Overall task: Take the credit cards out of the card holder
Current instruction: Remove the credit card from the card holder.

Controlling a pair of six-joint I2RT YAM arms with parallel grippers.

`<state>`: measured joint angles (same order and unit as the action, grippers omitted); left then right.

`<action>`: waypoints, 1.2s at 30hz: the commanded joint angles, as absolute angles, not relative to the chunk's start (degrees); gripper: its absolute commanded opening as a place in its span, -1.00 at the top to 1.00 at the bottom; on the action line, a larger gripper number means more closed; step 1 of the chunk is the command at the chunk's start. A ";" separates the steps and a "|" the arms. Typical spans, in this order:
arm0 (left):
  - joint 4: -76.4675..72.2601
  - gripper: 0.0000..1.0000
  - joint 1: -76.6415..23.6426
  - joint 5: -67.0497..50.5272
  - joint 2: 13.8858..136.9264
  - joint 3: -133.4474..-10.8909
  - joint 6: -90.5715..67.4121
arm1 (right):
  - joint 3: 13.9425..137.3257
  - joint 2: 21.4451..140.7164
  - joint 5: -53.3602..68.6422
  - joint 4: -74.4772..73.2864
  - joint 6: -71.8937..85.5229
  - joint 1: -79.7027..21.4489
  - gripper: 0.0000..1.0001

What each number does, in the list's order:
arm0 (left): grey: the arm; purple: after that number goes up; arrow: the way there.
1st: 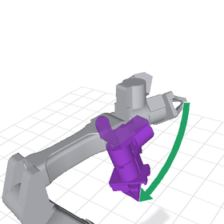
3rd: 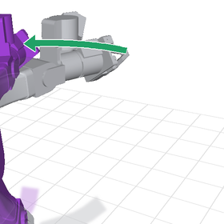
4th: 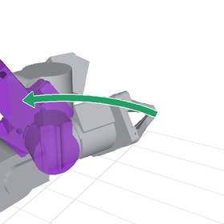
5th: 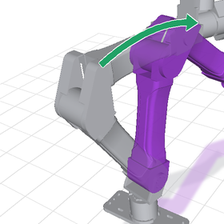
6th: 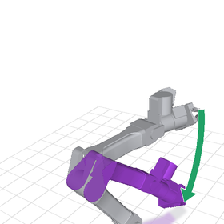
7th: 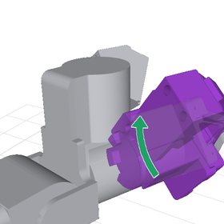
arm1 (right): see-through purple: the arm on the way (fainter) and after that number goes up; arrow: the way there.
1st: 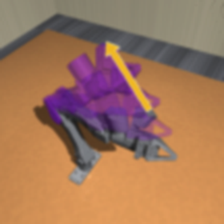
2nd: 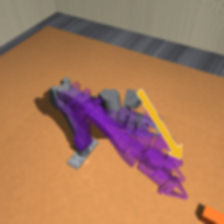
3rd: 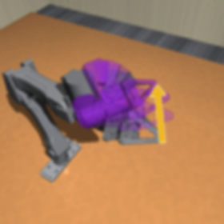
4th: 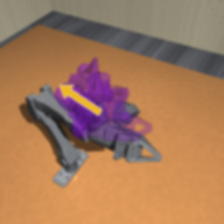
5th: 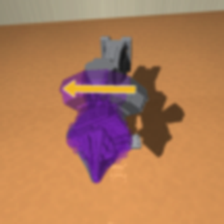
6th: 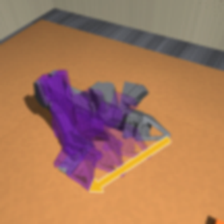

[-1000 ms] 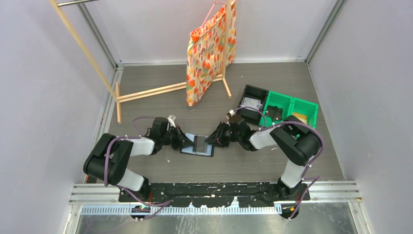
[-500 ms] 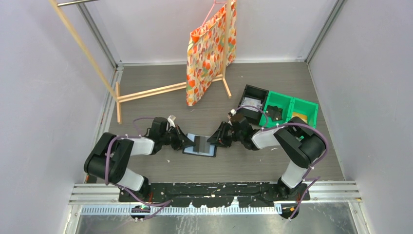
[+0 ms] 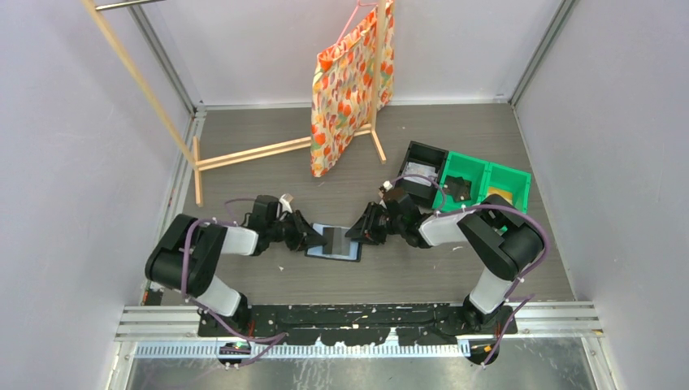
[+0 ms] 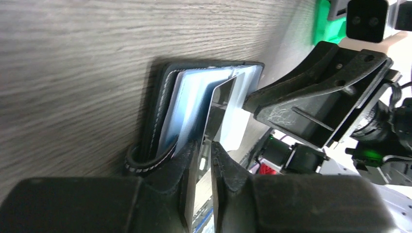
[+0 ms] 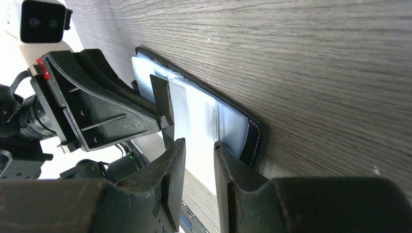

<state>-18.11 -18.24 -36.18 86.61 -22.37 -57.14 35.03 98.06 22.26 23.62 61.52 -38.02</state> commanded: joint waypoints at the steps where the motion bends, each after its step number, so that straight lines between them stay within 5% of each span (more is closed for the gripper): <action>1: -29.91 0.58 -18.02 -41.82 92.37 -22.73 -62.49 | 34.54 98.57 18.99 16.32 58.49 -37.79 0.31; 8: -34.22 0.44 -18.02 -41.96 95.04 -22.10 -64.16 | 34.76 97.97 18.42 15.03 57.94 -37.86 0.31; 18: -21.00 0.20 -18.46 -37.60 91.40 -24.21 -54.19 | 35.48 98.26 18.67 14.84 57.93 -37.84 0.31; 32: -40.40 0.59 -19.25 -44.90 97.81 -21.12 -58.30 | 35.68 99.41 19.16 15.39 58.46 -37.93 0.31; 36: -41.05 0.92 -19.25 -44.96 97.76 -21.26 -59.04 | 35.64 99.38 19.16 15.34 58.45 -38.09 0.31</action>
<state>-36.86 -19.03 -44.21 97.36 -21.63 -58.46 36.12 97.97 22.28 21.37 60.64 -38.02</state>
